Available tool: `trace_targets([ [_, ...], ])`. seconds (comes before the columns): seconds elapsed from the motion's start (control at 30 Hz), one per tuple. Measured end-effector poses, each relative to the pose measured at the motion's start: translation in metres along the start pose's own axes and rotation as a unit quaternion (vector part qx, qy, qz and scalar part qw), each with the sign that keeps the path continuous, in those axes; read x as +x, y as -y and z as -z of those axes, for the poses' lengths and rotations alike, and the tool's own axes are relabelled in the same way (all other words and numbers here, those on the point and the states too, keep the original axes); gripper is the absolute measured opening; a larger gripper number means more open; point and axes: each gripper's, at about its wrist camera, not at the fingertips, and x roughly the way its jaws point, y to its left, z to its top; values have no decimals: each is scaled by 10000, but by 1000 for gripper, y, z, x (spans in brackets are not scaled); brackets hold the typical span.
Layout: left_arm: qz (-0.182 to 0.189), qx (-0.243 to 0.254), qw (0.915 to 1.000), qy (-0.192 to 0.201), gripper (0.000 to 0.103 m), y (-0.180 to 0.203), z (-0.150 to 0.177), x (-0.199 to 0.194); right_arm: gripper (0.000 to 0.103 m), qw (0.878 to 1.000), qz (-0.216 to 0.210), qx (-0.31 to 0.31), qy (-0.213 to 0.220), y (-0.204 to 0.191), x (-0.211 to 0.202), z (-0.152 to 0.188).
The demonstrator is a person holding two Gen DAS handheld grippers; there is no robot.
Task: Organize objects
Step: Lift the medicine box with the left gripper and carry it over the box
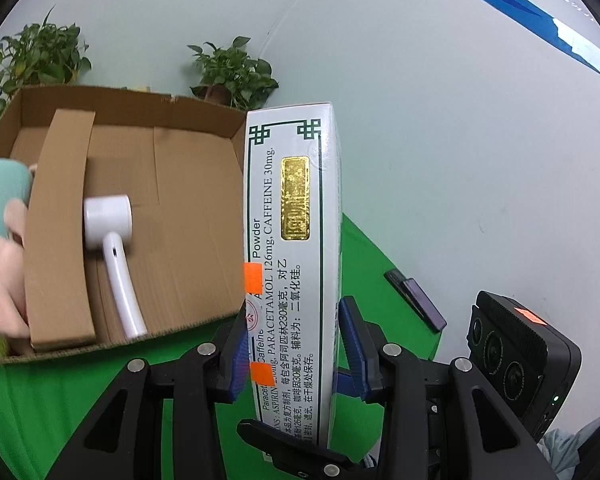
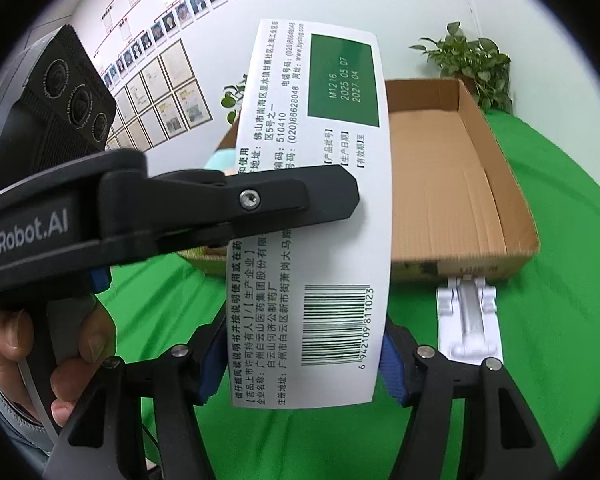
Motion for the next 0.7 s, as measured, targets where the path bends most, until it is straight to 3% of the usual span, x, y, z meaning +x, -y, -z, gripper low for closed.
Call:
trace_targets([
  [0.3,23,19,10000,87,38,-6,-54,-9,62,9999,-15,-104,95,12,22,-50],
  [0.7,-67,-403,9992,-39,38,-43,-95,14,62,9993,-146,-94,-344,31,58,-83],
])
